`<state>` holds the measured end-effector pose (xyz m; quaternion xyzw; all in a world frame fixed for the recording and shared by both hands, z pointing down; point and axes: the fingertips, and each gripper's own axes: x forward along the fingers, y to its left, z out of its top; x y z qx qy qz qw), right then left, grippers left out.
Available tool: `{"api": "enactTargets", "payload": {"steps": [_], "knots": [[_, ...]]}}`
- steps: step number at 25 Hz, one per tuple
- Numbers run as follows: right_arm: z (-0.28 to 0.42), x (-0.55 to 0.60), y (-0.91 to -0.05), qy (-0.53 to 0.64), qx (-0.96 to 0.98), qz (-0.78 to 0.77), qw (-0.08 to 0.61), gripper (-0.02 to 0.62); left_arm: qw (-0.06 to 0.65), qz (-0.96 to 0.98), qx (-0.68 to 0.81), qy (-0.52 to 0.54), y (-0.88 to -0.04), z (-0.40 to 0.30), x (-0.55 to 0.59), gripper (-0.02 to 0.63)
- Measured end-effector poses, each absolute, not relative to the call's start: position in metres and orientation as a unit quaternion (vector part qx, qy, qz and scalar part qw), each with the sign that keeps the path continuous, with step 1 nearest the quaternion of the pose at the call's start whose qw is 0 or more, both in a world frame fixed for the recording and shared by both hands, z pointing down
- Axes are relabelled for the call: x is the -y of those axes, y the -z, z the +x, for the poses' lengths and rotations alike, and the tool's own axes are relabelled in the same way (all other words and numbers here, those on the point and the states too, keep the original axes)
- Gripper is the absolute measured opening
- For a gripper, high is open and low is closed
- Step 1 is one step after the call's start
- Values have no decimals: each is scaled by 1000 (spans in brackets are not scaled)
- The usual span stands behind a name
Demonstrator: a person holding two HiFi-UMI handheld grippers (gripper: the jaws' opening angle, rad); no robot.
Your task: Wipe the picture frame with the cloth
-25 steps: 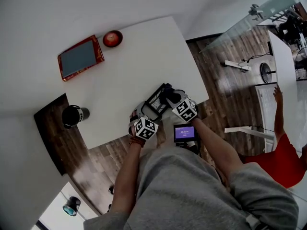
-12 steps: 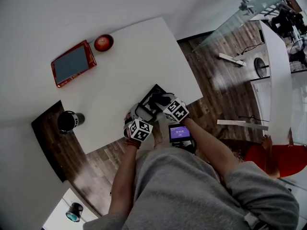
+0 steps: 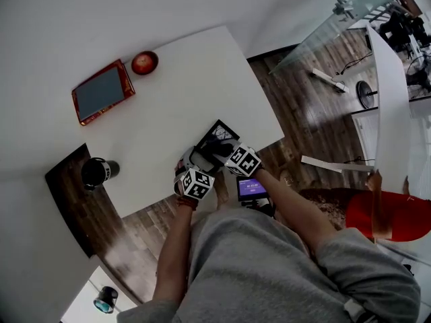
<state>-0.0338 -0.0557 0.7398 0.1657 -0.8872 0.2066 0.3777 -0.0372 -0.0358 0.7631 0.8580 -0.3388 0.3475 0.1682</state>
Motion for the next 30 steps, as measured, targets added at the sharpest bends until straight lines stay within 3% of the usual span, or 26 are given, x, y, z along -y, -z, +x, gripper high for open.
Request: {"api": "enactTargets", "payload": {"steps": [20, 26, 30], "knots": [[-61, 28, -740, -168, 901, 67, 394, 86, 166, 857, 341, -348, -764, -38, 36, 502], [-71, 28, -709, -224, 928, 33, 295, 87, 166, 858, 340, -347, -764, -39, 35, 502], [-44, 74, -686, -177, 938, 130, 267, 89, 164, 858, 340, -347, -763, -38, 36, 502]]}}
